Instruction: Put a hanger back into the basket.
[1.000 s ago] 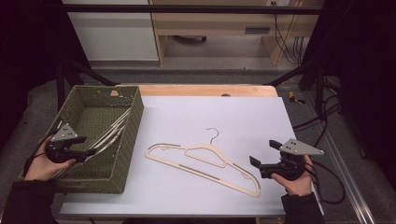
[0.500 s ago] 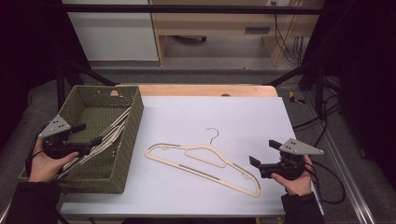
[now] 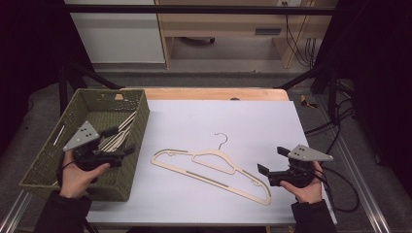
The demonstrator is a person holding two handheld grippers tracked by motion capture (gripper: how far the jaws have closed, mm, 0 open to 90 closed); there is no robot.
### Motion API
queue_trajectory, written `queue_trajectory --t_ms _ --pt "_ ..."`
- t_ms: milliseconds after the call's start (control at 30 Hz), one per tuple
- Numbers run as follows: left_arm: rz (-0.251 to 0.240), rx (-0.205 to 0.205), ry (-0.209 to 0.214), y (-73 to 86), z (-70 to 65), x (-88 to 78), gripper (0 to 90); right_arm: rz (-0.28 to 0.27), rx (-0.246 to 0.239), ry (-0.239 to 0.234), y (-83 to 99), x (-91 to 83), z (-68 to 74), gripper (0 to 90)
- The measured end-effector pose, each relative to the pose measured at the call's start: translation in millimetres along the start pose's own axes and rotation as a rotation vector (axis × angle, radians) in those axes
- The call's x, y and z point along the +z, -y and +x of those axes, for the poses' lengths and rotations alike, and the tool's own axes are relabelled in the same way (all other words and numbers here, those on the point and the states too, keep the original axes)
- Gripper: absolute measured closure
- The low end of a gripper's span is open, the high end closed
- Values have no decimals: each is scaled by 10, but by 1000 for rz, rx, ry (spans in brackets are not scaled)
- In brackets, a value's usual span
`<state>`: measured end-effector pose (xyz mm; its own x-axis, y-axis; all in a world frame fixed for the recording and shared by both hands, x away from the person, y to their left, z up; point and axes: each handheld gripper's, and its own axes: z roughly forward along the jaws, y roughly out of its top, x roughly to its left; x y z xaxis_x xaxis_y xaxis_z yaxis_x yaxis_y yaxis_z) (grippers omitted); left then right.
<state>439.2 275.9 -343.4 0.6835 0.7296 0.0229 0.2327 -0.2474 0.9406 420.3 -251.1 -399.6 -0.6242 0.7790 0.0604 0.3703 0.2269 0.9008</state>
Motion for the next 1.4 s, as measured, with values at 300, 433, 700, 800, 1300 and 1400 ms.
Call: queue_trajectory --t_ms 300,433,700,800,1300,1400 --pt "-14 -3 93 28 -410 362 122 15 2 -4 36 45 4 53" --pt "-11 -7 113 45 -503 490 123 39 0 -4 52 93 21 56" --pt "8 -11 148 123 -645 684 115 76 -23 -9 86 172 25 64" --pt "13 -14 151 167 -674 729 111 83 -13 -13 114 205 20 74" --pt "79 -17 173 312 -726 887 105 292 -70 -65 360 681 11 327" --pt "84 -19 173 323 -718 899 106 325 -80 -69 390 756 4 390"
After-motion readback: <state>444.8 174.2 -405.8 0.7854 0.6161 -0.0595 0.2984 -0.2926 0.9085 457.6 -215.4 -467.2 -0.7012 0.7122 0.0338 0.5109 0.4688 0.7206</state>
